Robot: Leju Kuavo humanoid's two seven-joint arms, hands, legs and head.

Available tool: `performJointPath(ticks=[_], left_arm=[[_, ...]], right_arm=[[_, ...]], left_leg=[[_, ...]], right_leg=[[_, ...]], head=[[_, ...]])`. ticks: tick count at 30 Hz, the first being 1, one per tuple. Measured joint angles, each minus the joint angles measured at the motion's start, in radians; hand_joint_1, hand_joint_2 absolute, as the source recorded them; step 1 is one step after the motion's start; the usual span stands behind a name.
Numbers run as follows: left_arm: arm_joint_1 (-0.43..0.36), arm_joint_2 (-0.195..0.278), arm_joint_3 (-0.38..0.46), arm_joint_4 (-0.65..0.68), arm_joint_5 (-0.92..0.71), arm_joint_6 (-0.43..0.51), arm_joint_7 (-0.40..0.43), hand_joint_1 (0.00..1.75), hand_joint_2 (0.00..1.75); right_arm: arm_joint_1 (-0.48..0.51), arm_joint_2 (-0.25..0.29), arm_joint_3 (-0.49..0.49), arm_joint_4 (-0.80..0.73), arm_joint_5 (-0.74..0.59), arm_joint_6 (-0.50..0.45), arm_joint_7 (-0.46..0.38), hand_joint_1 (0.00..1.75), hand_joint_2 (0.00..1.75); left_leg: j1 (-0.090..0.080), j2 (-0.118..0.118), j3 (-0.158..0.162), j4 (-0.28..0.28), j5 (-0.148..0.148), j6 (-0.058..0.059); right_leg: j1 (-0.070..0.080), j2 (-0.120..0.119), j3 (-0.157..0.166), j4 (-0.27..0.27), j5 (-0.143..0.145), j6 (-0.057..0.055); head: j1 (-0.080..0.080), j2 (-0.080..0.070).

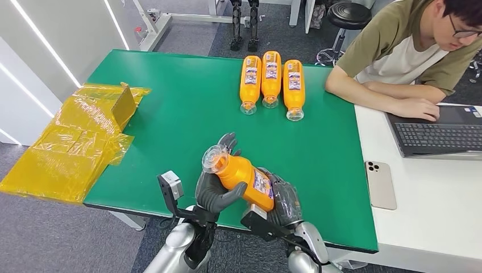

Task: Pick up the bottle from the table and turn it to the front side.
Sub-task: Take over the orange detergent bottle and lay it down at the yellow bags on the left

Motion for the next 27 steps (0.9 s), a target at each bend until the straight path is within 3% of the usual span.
performJointPath(ticks=[2,17,21,27], left_arm=[[0.000,0.000,0.000,0.003,-0.005,0.002,-0.005,1.75,1.75],[0.000,0.000,0.008,0.005,-0.021,0.008,-0.015,1.75,1.75],[0.000,0.000,0.008,0.005,-0.023,0.018,-0.017,1.75,1.75],[-0.001,0.000,0.007,0.005,-0.039,0.061,-0.022,1.75,1.75]], right_arm=[[-0.002,0.000,-0.001,-0.001,0.014,0.016,0.009,1.75,1.75],[0.011,-0.003,-0.013,-0.026,0.068,0.065,0.034,1.71,1.75],[0.015,-0.003,-0.017,-0.028,0.073,0.083,0.030,0.00,1.75],[0.046,0.006,-0.020,-0.068,-0.009,0.002,-0.052,0.00,1.75]], left_leg=[[0.000,0.000,0.000,0.000,0.000,0.000],[0.000,0.000,0.000,0.000,0.000,0.000],[0.000,0.000,0.000,0.000,0.000,0.000],[0.000,0.000,-0.001,0.000,0.000,0.000]], right_leg=[[0.000,0.000,0.000,0.000,0.000,0.000],[0.000,0.000,0.000,0.000,0.000,0.000],[0.000,0.000,0.000,0.000,0.000,0.000],[0.000,0.000,0.000,0.000,0.000,0.000]], head=[[0.000,0.000],[0.000,0.000],[0.000,0.000],[0.000,0.000]])
